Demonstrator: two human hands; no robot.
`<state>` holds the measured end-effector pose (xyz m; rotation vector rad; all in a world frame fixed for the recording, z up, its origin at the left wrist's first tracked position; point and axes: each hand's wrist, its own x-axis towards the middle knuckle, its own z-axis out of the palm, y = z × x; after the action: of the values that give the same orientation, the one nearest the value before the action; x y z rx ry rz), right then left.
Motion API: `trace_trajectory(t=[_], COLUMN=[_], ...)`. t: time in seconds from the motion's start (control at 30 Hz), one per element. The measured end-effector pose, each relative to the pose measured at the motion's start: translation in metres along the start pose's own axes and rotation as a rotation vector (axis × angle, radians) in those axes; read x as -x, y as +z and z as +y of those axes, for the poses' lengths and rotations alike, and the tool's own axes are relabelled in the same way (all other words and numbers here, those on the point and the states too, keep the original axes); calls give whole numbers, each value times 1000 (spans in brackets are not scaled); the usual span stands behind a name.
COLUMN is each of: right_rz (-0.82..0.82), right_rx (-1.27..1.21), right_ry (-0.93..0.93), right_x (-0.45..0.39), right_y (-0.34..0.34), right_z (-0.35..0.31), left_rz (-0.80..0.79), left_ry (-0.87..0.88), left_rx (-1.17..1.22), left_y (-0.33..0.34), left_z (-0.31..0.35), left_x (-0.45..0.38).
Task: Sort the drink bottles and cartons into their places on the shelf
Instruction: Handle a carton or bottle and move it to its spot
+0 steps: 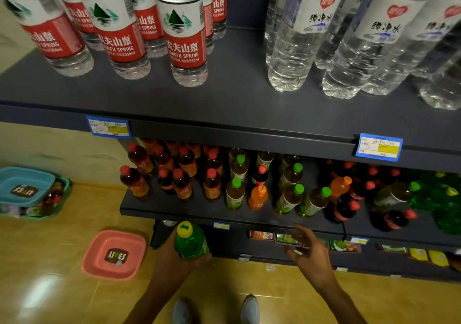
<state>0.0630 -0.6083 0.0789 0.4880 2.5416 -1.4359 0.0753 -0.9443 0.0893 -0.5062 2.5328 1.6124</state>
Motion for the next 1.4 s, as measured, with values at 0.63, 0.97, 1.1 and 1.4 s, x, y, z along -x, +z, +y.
trace_trajectory(t=[0.63, 0.97, 1.1, 1.4], right_rz=[-9, -58, 26, 51], right_rx=[37, 117, 114, 98], right_ry=[52, 16, 20, -1], right_x=[-49, -138, -167, -160], right_y=[17, 92, 112, 115], right_z=[25, 12, 11, 9], left_rz=[60, 87, 93, 92], left_ry=[-10, -20, -7, -14], left_rx=[-25, 23, 8, 2], left_y=[2, 16, 17, 8], left_z=[3, -14, -21, -29], left_x=[-9, -19, -16, -7])
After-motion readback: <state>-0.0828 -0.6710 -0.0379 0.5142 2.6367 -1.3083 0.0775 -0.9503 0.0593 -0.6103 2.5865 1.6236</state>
